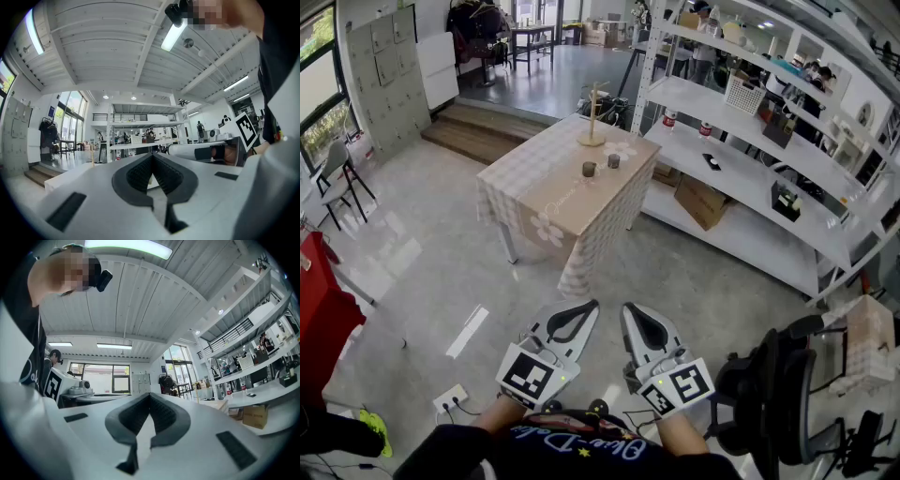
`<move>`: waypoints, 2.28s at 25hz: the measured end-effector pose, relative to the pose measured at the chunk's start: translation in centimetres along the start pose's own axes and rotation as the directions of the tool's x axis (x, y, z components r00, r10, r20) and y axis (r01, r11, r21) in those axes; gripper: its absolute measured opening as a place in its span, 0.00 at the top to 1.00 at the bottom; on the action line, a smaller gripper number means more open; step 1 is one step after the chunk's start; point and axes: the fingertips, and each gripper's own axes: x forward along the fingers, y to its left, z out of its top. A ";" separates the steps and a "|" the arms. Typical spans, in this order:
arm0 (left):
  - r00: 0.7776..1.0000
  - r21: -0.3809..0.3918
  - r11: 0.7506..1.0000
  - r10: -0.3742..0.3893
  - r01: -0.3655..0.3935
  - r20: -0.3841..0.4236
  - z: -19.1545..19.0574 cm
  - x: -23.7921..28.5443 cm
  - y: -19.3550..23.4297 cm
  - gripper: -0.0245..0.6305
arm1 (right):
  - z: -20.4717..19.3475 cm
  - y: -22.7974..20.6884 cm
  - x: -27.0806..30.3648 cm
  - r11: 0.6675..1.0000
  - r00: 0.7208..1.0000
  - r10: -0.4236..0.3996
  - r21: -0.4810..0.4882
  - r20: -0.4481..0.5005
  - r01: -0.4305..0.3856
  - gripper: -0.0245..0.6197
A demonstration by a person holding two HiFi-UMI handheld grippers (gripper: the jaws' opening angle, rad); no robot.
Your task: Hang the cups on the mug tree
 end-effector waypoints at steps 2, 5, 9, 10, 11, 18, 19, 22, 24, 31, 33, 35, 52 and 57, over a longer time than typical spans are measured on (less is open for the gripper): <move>1.000 0.003 1.000 -0.003 0.003 -0.001 -0.1 0.4 -0.3 0.96 | -0.1 -0.4 -0.3 1.000 1.000 -0.005 0.001 0.005 0.005 0.95; 1.000 0.007 1.000 -0.005 0.006 -0.003 -0.1 0.8 -0.7 0.96 | 0.0 -0.9 -0.6 1.000 1.000 -0.010 0.004 0.008 0.010 0.95; 1.000 0.009 1.000 0.001 -0.001 -0.009 -0.2 1.2 -1.0 0.96 | 0.1 -1.6 -0.8 1.000 1.000 -0.010 0.010 0.028 0.010 0.95; 1.000 0.009 1.000 0.004 -0.004 -0.011 -0.2 1.3 -1.0 0.96 | 0.2 -1.7 -0.8 1.000 0.999 -0.009 0.004 0.034 0.008 0.95; 1.000 0.010 1.000 0.008 -0.008 -0.012 -0.3 1.5 -1.0 0.96 | 0.3 -1.7 -0.8 1.000 0.999 -0.006 -0.001 0.037 0.006 0.95; 0.999 0.017 1.000 0.027 -0.026 -0.024 -0.5 2.9 -1.9 0.96 | 0.5 -2.9 -1.6 0.998 0.997 0.038 0.045 0.060 -0.041 0.95; 0.999 0.022 0.999 0.028 -0.028 -0.024 -0.4 3.2 -2.0 0.96 | 0.6 -3.2 -1.7 0.998 0.997 0.040 0.048 0.064 -0.043 0.95; 0.999 0.034 0.999 0.032 -0.031 -0.028 -0.5 4.0 -2.5 0.96 | 0.9 -3.9 -1.9 0.997 0.996 0.050 0.049 0.079 -0.054 0.95; 0.999 0.044 0.998 0.038 -0.037 -0.027 -0.6 4.3 -2.8 0.96 | 0.8 -4.3 -2.2 0.997 0.995 0.059 0.053 0.083 -0.063 0.95; 0.995 0.029 0.996 0.091 -0.089 -0.041 -1.1 4.0 -2.7 0.96 | 0.3 -4.4 -2.1 0.987 0.990 0.118 0.103 0.082 -0.126 0.95; 0.995 0.052 0.995 0.091 -0.089 -0.046 -1.0 3.9 -2.8 0.96 | 0.4 -4.5 -2.0 0.986 0.989 0.119 0.107 0.092 -0.129 0.95; 0.994 0.063 0.994 0.096 -0.093 -0.052 -1.1 4.0 -2.8 0.96 | 0.3 -4.6 -1.9 0.984 0.988 0.125 0.117 0.089 -0.135 0.95; 0.999 -0.028 0.999 -0.026 0.025 -0.027 -2.7 9.6 2.6 0.96 | -2.3 -8.9 2.4 0.995 1.000 0.009 0.101 0.001 -0.009 0.95; 0.998 -0.040 0.997 -0.062 0.061 -0.022 -2.9 11.4 5.2 0.96 | -2.3 -10.4 5.4 0.996 1.000 -0.016 0.086 0.008 0.015 0.95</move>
